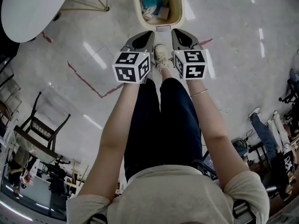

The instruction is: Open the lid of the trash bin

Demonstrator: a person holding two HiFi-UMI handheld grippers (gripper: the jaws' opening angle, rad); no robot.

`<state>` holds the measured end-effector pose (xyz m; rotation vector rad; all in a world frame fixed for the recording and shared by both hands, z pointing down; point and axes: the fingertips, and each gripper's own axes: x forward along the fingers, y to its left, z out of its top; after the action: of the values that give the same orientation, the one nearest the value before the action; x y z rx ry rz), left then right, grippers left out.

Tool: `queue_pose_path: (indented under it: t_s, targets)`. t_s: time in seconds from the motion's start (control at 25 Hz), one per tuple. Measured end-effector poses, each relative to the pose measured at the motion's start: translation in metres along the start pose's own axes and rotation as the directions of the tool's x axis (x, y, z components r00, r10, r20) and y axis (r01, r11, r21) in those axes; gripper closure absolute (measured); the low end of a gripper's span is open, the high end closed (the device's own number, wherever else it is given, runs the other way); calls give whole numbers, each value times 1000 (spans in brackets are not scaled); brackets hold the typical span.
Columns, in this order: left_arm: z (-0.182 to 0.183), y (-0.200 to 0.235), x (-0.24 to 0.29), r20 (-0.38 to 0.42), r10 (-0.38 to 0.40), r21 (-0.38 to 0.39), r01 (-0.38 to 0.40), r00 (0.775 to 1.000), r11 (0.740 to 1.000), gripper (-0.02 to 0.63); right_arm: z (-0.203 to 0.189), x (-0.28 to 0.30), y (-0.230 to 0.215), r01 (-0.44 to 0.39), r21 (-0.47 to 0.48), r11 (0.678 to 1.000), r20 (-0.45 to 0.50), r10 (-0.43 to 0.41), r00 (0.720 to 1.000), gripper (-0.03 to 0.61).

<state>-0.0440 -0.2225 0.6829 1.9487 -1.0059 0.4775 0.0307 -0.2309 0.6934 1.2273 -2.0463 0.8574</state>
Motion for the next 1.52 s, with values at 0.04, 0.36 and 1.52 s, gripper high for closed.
queue_pose_path:
  t_s: [0.04,0.36,1.52]
  targets:
    - [6,-2,-4,2,-3,11,3,1000,1000,605,7,-5,2,2,-5,1000,16,-2,1000,571]
    - [45,-31,-55,33,-25,75,22,999,997,606,52,-55,25,-16,-49,999,45,18,999,571]
    - [137,-156,-204,190,-119,320,53,975,946,604,175,-255,108,-139,-239,961,301,209,930,571]
